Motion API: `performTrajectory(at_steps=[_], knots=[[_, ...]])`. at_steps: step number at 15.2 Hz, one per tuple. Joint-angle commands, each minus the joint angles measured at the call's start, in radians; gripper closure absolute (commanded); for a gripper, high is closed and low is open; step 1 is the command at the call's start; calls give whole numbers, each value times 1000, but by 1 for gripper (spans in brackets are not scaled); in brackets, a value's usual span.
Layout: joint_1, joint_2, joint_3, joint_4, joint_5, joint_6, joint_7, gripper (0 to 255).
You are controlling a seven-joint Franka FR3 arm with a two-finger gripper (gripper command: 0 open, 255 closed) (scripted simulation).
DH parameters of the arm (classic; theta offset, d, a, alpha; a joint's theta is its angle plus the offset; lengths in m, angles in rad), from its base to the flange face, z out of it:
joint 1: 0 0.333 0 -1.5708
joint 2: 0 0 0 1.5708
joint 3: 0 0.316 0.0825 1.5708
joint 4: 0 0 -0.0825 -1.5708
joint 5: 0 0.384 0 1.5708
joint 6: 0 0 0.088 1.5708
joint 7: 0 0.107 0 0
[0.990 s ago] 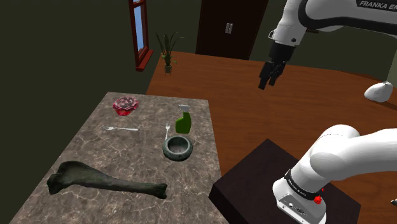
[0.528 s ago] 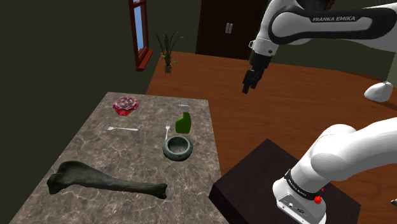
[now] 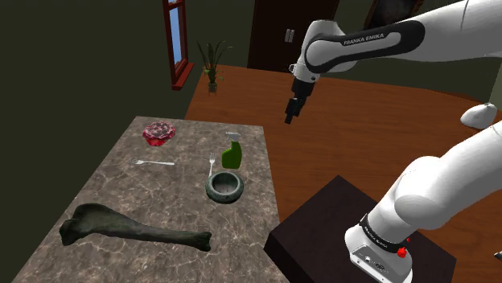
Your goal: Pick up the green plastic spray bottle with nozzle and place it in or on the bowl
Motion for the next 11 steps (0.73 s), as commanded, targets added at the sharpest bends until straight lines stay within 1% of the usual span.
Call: performTrajectory(at_steps=[1, 6, 11], knots=[[11, 66, -1, 21, 8, 50, -36, 0], [29, 253, -2, 117, 36, 150, -132, 0], [37, 441, 12, 244, 64, 220, -221, 0]])
